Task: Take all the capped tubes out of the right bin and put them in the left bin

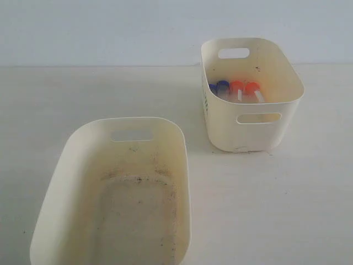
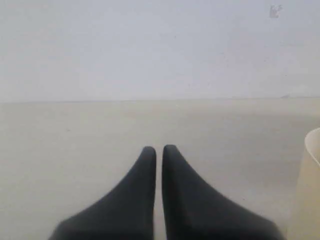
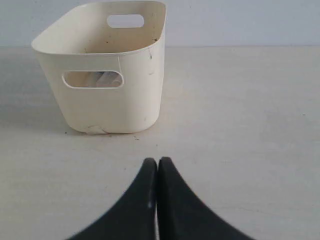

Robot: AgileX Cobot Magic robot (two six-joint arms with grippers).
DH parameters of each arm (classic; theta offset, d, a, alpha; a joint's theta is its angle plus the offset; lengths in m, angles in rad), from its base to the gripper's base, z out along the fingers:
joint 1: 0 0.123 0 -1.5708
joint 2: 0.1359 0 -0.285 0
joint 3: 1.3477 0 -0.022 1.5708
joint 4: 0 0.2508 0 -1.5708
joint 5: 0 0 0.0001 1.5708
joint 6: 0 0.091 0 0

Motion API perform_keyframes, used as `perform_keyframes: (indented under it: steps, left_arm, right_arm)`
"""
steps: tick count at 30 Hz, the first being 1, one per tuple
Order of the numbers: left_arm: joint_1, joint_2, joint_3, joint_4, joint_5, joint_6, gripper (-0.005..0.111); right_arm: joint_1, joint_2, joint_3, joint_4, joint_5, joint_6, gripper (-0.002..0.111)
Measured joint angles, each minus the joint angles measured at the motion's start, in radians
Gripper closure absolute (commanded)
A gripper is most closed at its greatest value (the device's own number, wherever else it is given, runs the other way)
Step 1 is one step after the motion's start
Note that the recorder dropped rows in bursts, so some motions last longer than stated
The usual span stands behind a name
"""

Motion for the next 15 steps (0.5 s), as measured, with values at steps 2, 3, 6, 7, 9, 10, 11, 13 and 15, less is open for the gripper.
perform_keyframes:
  steps: [2, 3, 6, 7, 9, 10, 11, 13, 15]
  left_arm:
    - [0.000, 0.000, 0.000, 0.000, 0.000, 0.000, 0.103]
    - [0.000, 0.000, 0.000, 0.000, 0.000, 0.000, 0.103]
    - [0.000, 0.000, 0.000, 0.000, 0.000, 0.000, 0.103]
    - [0.000, 0.000, 0.000, 0.000, 0.000, 0.000, 0.103]
    - [0.000, 0.000, 0.000, 0.000, 0.000, 0.000, 0.103]
    - [0.000, 0.000, 0.000, 0.000, 0.000, 0.000, 0.103]
    - [0.000, 0.000, 0.000, 0.000, 0.000, 0.000, 0.103]
    - [0.000, 0.000, 0.000, 0.000, 0.000, 0.000, 0.103]
    - [0.000, 0.000, 0.000, 0.000, 0.000, 0.000, 0.103]
  right_arm:
    - [0.000, 0.000, 0.000, 0.000, 0.000, 0.000, 0.108]
    - [0.000, 0.000, 0.000, 0.000, 0.000, 0.000, 0.108]
    - [0.000, 0.000, 0.000, 0.000, 0.000, 0.000, 0.108]
    - [0.000, 0.000, 0.000, 0.000, -0.009, -0.002, 0.108]
    - [0.000, 0.000, 0.000, 0.000, -0.040, -0.005, 0.108]
    - [0.000, 0.000, 0.000, 0.000, -0.063, -0.005, 0.108]
    - [0.000, 0.000, 0.000, 0.000, -0.087, -0.007, 0.108]
    - [0.000, 0.000, 0.000, 0.000, -0.130, -0.009, 0.108]
    - [0.000, 0.000, 0.000, 0.000, -0.167, -0.009, 0.108]
